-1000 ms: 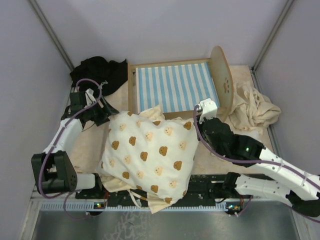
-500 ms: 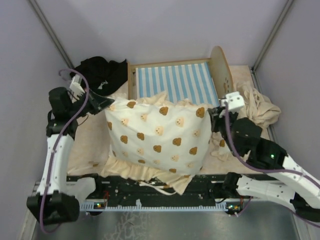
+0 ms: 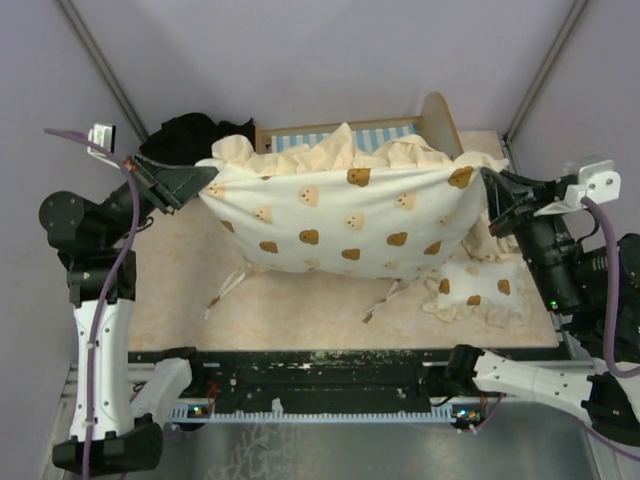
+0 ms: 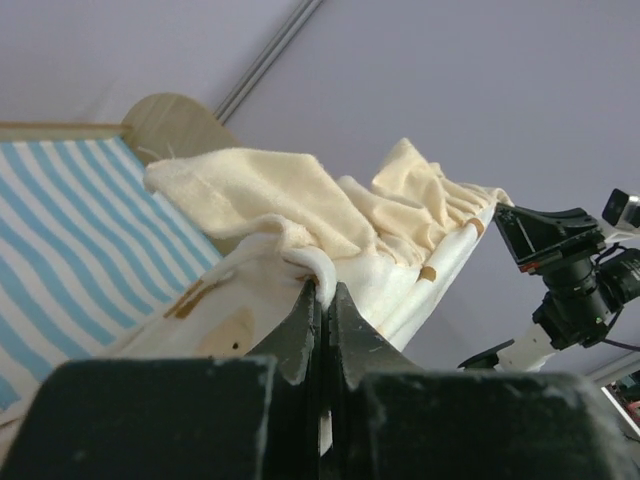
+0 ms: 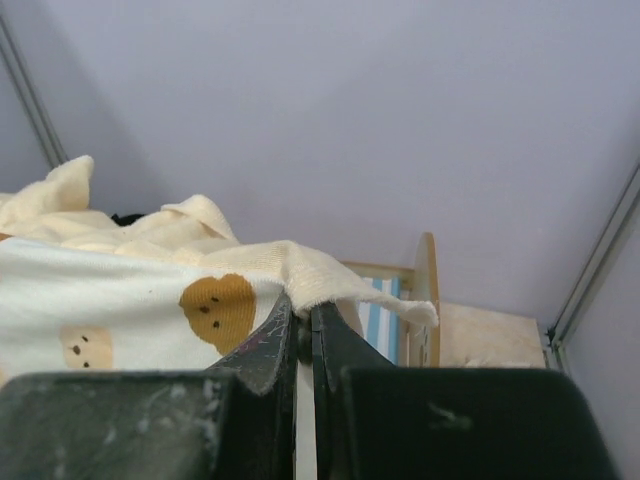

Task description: Set up the pet bed

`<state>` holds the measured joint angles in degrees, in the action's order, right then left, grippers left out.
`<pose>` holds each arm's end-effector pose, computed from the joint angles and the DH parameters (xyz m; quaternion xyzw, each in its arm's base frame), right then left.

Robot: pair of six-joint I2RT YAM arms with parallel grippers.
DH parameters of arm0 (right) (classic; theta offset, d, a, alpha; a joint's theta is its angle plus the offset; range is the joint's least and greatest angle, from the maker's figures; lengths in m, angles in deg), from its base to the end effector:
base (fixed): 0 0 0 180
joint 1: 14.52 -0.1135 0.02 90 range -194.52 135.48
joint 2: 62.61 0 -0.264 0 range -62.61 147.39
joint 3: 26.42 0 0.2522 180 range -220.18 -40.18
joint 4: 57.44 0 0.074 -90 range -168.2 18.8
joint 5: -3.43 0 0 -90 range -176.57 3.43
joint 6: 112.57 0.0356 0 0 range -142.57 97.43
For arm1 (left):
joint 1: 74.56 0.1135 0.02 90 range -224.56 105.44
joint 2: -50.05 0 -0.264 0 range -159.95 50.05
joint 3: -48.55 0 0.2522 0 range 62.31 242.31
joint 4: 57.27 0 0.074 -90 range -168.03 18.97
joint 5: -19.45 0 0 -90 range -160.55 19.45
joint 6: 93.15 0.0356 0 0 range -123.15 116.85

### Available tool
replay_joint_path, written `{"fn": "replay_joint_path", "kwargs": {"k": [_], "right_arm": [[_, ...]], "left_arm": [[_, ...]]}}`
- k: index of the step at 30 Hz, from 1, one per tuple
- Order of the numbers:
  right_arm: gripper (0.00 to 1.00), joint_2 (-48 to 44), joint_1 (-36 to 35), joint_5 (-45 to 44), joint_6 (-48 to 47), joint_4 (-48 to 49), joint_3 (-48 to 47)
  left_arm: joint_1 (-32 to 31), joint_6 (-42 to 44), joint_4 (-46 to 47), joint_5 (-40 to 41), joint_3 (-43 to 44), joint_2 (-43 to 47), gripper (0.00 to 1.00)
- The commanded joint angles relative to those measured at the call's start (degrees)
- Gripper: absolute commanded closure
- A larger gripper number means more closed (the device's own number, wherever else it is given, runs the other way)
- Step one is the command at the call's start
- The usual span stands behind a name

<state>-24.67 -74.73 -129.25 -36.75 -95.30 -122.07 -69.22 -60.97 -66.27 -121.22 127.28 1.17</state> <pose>0.0412 0.0234 0.5230 -0.0863 0.6064 0.1056 0.7834 0.1573 -0.0130 0.4723 0.0316 0.6215 -0.5468 0.5601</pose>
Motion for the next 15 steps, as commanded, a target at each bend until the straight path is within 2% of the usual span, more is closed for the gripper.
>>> {"fn": "replay_joint_path", "kwargs": {"k": [1, 5, 9, 12, 15], "right_arm": [[1.00, -1.65, 0.35, -1.43, -7.73, 9.84, -2.81], [1.00, -0.22, 0.30, -4.33, -18.04, 18.28, -0.70], [1.00, 4.73, 0.35, -10.39, -33.10, 27.96, 0.45], [1.00, 8.12, 0.33, -9.79, -38.27, 30.92, 0.42], [1.00, 10.77, 0.47, -9.05, -44.72, 37.77, 1.95]], "left_arm": [[0.26, -4.36, 8.53, 0.70, 4.76, 0.09, 1.00], [0.28, -2.03, 9.25, 4.53, 3.50, -1.29, 1.00], [-0.10, -1.02, 12.49, 5.46, 1.36, -4.48, 1.00], [-1.58, 2.40, 11.77, 8.27, 0.97, -7.08, 1.00], [-4.49, 5.23, 12.00, 11.23, 1.18, -10.29, 1.00]]}}
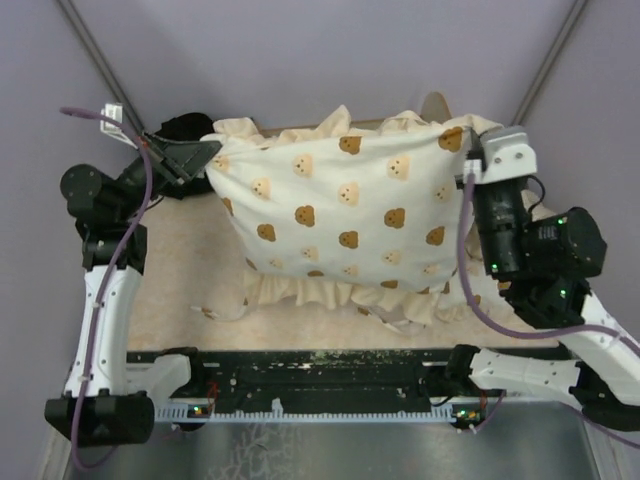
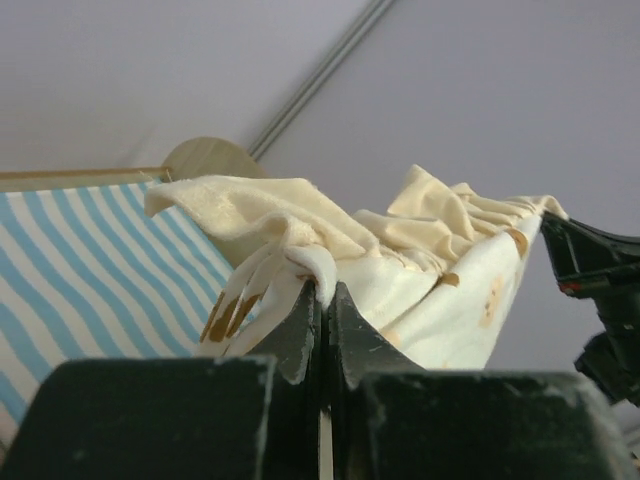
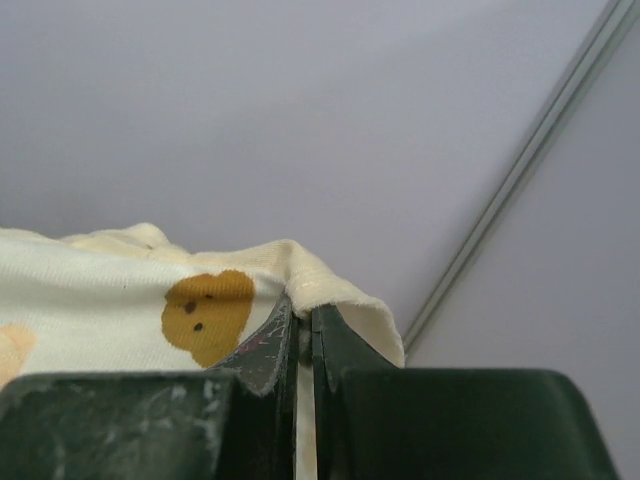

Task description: Set up the pet bed

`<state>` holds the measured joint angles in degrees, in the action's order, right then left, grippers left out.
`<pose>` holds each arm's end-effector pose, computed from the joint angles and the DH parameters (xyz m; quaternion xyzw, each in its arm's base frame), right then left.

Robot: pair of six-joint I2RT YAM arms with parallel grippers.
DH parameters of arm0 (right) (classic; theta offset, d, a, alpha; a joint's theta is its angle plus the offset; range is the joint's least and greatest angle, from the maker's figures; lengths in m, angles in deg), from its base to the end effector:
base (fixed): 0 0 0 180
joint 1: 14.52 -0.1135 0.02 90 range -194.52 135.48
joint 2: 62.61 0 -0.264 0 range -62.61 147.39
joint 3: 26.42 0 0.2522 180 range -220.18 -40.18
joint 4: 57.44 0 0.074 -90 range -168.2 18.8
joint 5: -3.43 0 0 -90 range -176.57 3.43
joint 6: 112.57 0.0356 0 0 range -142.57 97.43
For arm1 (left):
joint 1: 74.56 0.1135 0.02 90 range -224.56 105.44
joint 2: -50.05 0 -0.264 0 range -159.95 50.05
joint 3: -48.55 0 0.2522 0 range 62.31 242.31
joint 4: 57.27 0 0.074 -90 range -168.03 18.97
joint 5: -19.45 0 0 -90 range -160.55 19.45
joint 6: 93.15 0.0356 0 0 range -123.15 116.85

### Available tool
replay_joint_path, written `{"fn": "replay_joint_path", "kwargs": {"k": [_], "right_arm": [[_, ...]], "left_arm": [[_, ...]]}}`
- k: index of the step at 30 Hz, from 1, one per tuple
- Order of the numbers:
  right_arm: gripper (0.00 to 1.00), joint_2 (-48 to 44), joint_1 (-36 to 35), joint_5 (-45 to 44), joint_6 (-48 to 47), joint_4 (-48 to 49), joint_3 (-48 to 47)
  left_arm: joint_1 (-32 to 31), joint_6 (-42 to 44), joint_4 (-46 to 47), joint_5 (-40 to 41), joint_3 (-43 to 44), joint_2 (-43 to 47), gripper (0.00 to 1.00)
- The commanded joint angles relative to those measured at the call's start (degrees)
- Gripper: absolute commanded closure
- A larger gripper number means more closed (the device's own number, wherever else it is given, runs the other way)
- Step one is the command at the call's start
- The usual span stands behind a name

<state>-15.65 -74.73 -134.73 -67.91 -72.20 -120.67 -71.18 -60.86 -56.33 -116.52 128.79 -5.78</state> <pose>0.0694 0.0678 0.5443 -0.1331 0.5504 -0.0909 0.8192 0.1918 -0.0143 0.4784 0.0340 0.5917 -0.5409 0.5968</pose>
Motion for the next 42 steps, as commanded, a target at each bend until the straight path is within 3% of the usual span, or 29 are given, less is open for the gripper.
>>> {"fn": "replay_joint_path", "kwargs": {"k": [1, 3, 8, 14, 18, 26, 33, 42], "right_arm": [[1.00, 3.35, 1.12, -3.06, -15.21, 16.28, 0.82], [1.00, 6.18, 4.92, -0.37, -13.77, 14.58, -0.16], [1.00, 14.87, 23.79, 12.47, 2.17, -1.50, -7.05], [1.00, 22.78, 34.61, 23.15, 3.90, 4.42, -5.24], [1.00, 31.60, 37.11, 21.76, -1.40, 10.89, -9.09], [1.00, 46.82, 42.51, 28.16, -0.35, 15.95, -19.44], [1.00, 60.74, 46.22, 32.34, 2.15, 14.27, -30.72], [1.00, 74.84, 48.58, 39.21, 0.12, 15.63, -42.62]], "left_arm": [[-3.74, 6.21, 2.35, 7.44, -0.23, -4.63, 1.00], [-6.34, 8.02, 2.64, 9.09, 0.61, -7.45, 1.00], [-10.12, 12.12, 3.97, 14.50, 2.04, -13.57, 1.00], [-10.33, 19.15, -2.24, 21.21, 11.57, -24.21, 1.00], [-10.34, 21.98, -4.68, 23.94, 19.10, -31.23, 1.00], [-10.32, 23.96, -0.32, 26.44, 26.08, -45.24, 1.00], [-10.32, 23.03, 6.15, 23.92, 33.44, -57.66, 1.00], [-10.29, 26.80, 2.41, 29.23, 45.83, -69.45, 1.00]]}}
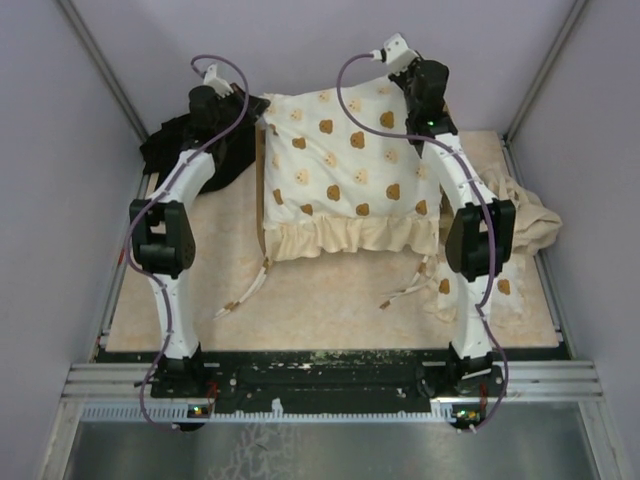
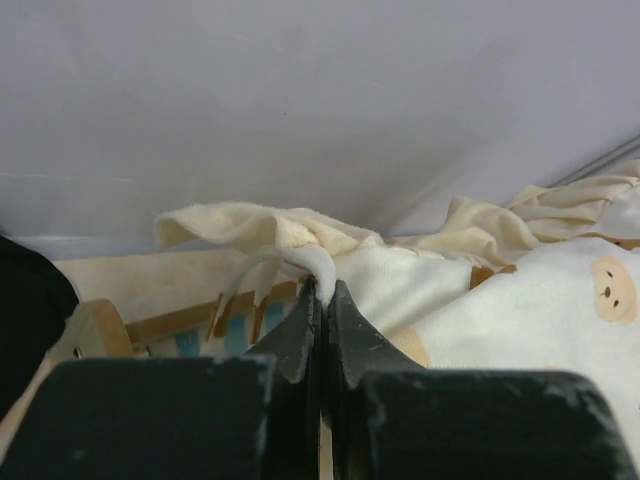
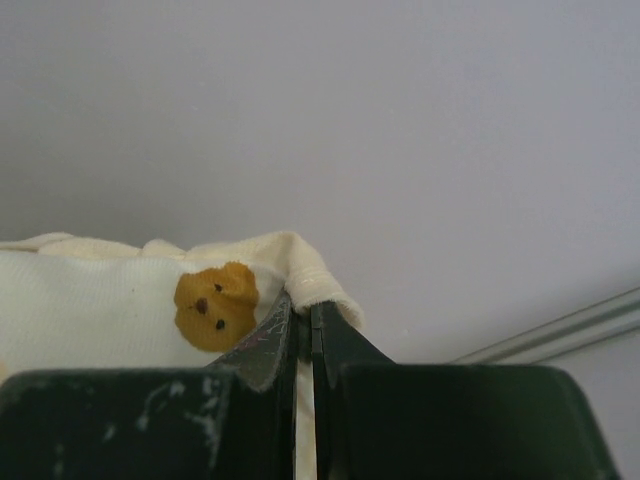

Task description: Set up the pet bed

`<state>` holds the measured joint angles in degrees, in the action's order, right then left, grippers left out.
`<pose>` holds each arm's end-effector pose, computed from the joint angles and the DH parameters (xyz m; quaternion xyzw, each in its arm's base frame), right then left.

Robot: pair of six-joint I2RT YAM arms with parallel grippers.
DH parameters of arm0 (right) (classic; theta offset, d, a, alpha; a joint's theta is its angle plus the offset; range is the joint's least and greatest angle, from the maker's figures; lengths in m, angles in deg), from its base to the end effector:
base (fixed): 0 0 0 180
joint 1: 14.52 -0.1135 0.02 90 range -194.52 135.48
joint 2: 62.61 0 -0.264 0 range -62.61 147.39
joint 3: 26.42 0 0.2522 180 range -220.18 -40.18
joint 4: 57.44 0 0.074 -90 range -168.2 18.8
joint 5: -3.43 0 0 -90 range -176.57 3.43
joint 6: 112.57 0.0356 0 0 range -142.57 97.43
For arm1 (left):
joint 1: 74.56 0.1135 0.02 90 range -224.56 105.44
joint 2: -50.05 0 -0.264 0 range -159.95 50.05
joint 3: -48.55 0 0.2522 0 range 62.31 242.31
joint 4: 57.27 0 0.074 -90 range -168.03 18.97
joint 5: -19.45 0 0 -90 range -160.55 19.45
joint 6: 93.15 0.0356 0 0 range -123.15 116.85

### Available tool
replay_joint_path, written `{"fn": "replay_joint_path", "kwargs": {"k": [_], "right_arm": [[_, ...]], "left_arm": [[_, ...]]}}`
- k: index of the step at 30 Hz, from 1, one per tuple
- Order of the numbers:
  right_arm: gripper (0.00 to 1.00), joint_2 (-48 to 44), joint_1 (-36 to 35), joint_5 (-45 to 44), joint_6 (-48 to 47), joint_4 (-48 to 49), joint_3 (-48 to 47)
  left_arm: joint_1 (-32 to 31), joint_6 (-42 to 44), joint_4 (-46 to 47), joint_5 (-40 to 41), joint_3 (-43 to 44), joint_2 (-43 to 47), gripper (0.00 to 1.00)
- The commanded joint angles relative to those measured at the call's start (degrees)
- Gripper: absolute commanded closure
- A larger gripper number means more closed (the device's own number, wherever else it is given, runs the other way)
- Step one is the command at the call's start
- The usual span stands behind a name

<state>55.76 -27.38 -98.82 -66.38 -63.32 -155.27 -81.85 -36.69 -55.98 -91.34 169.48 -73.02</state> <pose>0.4910 0.1043 0.4004 -0.2510 0.6307 -0.2647 0.6849 0.5175 -0.0789 0.3237 -0.0358 0.7111 -0.3613 0.6021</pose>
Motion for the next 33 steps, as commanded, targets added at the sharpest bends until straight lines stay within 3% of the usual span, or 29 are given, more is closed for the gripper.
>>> {"fn": "replay_joint_path", "kwargs": {"k": [1, 3, 5, 8, 11, 15, 20, 27, 33], "right_arm": [[1.00, 5.62, 1.46, 3.51, -1.48, 7.73, -9.30], [1.00, 7.99, 1.96, 5.57, -0.10, 7.48, -11.92], [0.95, 9.31, 2.22, 6.84, 2.03, 6.81, -13.45], [0.61, 9.04, 2.25, 5.78, 6.24, 5.84, -12.89], [0.32, 6.12, 2.15, 6.13, 11.65, 0.22, -11.69], [0.28, -0.91, 2.10, 6.13, 23.46, -9.18, -7.30], [0.27, -16.93, 1.97, 10.94, 38.54, -13.82, 8.91], [0.26, -35.56, 1.19, 19.37, 46.80, -19.87, 27.20], [0.26, -48.40, -1.47, 16.18, 49.47, -29.36, 36.75]], "left_arm": [[0.39, 2.73, 1.75, 4.23, 5.42, -2.71, 1.00], [0.41, 3.05, 1.37, 4.38, 5.42, -3.33, 0.96], [0.43, 3.67, 0.46, 4.11, 5.48, -3.75, 0.78], [0.77, 4.56, -4.00, 4.95, 5.55, -2.90, 0.54], [1.43, 4.23, -11.27, 7.04, 4.55, -0.31, 0.39], [1.58, 5.29, -22.72, 9.28, 3.67, 4.22, 0.32], [0.78, 8.36, -34.60, 10.26, -1.99, 12.86, 0.26], [-2.73, 11.76, -39.72, 11.61, -20.23, 27.18, 0.27], [-5.25, 11.79, -40.01, 11.11, -32.92, 35.17, 0.27]]}}
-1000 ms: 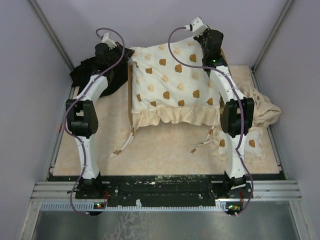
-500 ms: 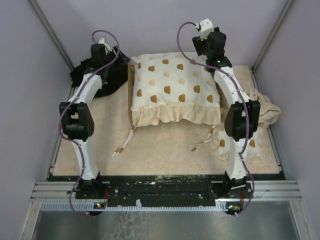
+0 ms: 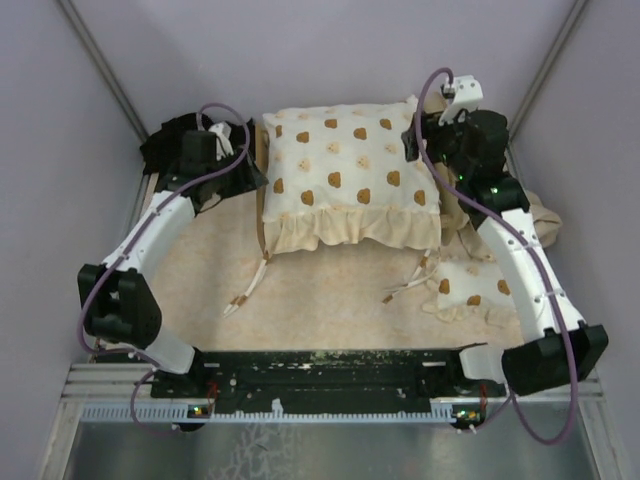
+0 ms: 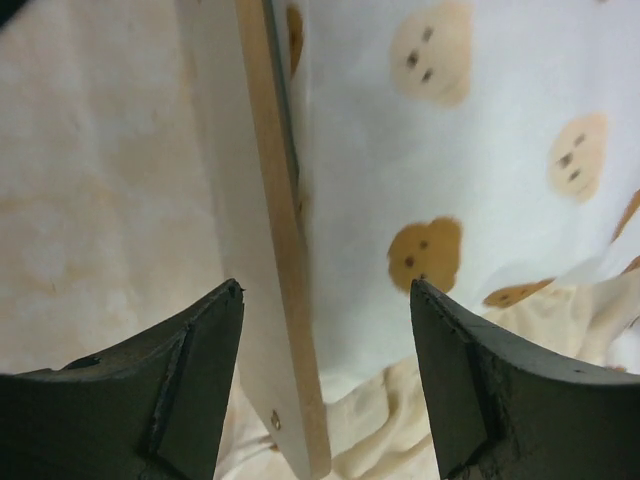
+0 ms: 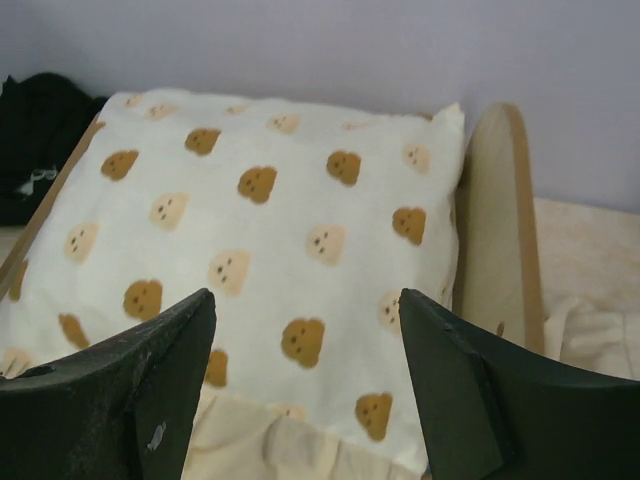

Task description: Set up the pet bed

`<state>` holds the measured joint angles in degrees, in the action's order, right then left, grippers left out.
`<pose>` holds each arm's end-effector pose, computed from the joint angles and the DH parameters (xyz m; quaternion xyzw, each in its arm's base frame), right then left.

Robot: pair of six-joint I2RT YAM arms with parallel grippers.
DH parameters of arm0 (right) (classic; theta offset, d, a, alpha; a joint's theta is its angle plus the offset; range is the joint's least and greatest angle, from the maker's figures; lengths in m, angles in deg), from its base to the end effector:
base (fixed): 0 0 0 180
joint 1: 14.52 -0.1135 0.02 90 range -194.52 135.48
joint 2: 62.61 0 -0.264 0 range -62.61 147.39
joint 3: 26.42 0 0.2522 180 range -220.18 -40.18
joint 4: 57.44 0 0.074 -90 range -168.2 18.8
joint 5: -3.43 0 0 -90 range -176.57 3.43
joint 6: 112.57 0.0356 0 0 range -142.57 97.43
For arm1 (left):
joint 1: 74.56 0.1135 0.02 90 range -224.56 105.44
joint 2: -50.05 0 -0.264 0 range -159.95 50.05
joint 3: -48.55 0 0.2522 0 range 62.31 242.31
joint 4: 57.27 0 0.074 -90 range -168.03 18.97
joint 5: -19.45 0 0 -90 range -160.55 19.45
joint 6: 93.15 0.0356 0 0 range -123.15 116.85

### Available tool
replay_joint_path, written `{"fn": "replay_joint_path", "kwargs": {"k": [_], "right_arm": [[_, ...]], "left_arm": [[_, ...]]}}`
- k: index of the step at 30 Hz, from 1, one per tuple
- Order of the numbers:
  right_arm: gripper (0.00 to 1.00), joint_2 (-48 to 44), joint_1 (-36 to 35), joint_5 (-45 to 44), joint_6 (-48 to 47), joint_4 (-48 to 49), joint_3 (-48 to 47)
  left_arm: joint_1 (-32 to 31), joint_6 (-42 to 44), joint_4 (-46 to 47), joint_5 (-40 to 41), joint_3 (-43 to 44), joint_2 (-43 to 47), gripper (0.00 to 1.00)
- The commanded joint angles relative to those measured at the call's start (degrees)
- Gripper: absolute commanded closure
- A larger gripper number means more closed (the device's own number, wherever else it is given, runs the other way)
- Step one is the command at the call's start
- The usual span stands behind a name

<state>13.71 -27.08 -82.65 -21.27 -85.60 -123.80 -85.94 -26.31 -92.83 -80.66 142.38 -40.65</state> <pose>0.2938 0.0680 0.4471 -0.0960 0.7433 0.1053 0.6537 0.3586 -0.0786 0.3328 -0.0474 0.8728 -0.2161 0.4351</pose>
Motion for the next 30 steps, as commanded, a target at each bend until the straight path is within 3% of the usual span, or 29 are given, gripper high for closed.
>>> {"fn": "replay_joint_path", "kwargs": {"k": [1, 10, 12, 15, 20, 30], "right_arm": [[0.26, -8.47, -2.11, -0.26, 5.16, -7.61, 6.77], [0.35, -22.21, -6.48, -1.46, 11.17, -11.60, 18.73], [0.37, -23.92, -7.61, -1.53, 12.95, -13.41, 20.11], [0.44, -25.69, -8.58, -2.91, 17.59, -17.49, 22.03], [0.53, -28.76, -9.00, -7.00, 29.26, -22.59, 29.31], [0.59, -38.21, -8.98, -23.05, 46.73, -22.44, 44.72]], "left_arm": [[-1.45, 1.44, -3.16, 0.63, -7.24, 3.53, 0.27], [-1.81, 0.11, -3.40, 1.95, -13.68, 2.06, 0.37], [-1.81, -0.49, -3.51, 0.88, -13.75, 1.12, 0.47], [-1.81, -0.44, -5.56, 2.04, -12.75, 1.40, 0.76], [-1.72, 1.51, -8.17, 8.31, -12.70, 5.83, 1.00], [-0.48, 2.08, -10.66, 15.26, -13.29, 11.66, 1.00]]}}
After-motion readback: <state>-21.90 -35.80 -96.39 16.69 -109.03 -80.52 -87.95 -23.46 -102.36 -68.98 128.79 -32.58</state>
